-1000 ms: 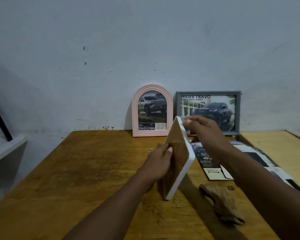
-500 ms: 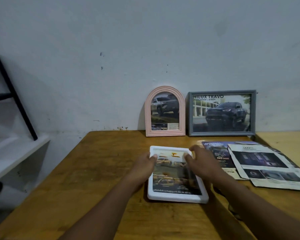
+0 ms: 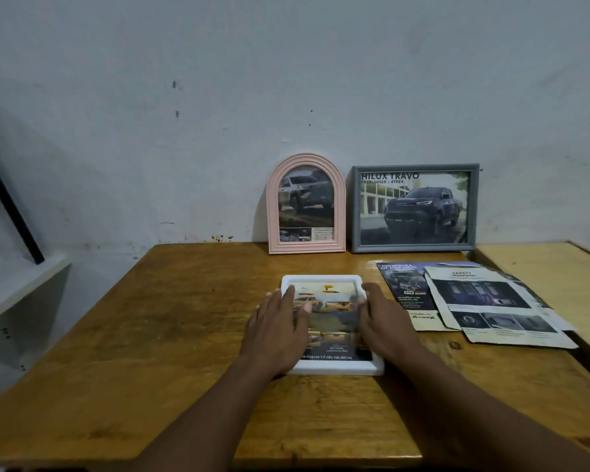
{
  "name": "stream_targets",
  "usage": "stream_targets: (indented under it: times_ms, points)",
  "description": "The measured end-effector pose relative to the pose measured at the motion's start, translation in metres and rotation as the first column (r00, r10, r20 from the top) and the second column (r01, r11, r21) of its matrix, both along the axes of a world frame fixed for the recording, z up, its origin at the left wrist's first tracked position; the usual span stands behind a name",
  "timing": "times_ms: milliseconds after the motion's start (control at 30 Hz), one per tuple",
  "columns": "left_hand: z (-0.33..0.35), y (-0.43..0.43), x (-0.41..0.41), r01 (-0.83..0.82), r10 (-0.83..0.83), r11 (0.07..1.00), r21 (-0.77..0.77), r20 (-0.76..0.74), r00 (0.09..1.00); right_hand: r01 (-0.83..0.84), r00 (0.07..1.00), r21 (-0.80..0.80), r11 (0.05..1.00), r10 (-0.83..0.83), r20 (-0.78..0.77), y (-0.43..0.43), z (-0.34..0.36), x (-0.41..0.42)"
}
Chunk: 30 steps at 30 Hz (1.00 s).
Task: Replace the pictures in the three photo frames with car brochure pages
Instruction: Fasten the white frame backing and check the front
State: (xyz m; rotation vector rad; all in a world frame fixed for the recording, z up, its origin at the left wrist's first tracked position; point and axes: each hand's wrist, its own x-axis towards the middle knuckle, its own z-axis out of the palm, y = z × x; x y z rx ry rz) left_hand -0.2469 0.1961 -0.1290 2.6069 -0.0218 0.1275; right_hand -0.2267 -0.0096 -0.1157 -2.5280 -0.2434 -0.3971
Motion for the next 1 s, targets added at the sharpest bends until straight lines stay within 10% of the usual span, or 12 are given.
stream_targets:
  times_ms: [133,400,667,1000]
  points:
    - [0.005,0.007,-0.003,0.001,-0.002,0.999,-0.054,-0.026,1.000,0.027,0.994,0.149,0.988,-0.011,-0.109,-0.025,0.029,0.000]
    - [0.007,0.000,-0.010,0.029,-0.031,0.999,-0.031,-0.078,0.996,0.030,0.915,-0.221,0.975,-0.116,-0.386,-0.077,0.058,-0.032]
    - [0.002,-0.014,-0.028,0.053,-0.053,0.999,-0.003,-0.078,0.996,-0.047,0.949,-0.355,0.934,-0.069,-0.306,-0.077,0.036,-0.071]
    - [0.009,-0.001,-0.014,0.021,-0.023,0.999,-0.044,-0.055,0.998,0.038,0.990,0.025,0.999,-0.035,-0.136,-0.061,0.065,-0.042]
